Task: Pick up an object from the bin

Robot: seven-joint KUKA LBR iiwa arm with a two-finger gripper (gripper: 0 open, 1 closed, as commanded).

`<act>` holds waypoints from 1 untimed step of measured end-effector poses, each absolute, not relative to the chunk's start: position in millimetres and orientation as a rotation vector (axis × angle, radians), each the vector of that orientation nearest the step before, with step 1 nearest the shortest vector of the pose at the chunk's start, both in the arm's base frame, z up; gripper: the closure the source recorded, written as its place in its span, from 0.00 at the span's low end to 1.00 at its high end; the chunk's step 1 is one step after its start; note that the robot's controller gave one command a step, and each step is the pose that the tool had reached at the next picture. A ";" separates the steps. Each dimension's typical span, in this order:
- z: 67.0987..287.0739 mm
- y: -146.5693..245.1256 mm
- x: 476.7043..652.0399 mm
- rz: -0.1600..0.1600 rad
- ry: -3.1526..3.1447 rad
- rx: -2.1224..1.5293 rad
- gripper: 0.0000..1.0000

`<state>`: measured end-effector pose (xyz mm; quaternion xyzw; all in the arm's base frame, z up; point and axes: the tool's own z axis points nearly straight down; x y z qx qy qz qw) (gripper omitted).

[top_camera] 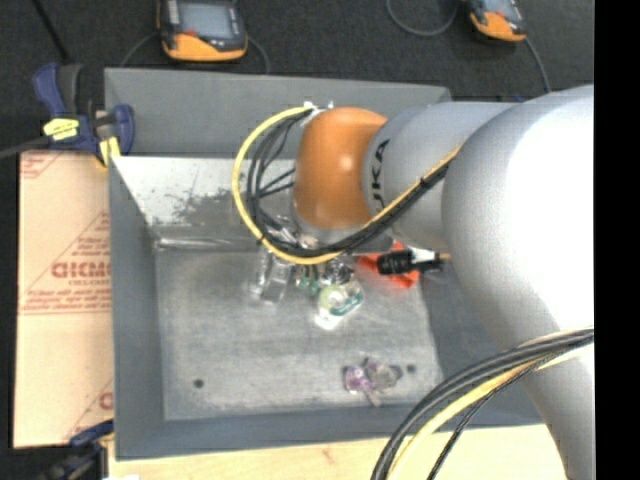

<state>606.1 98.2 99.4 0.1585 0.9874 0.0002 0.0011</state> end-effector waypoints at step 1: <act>127.2 97.2 606.4 0.001 3.100 0.498 1.00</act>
Offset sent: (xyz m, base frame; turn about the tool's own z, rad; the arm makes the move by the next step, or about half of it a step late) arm -0.0001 -0.0001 0.0272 0.0000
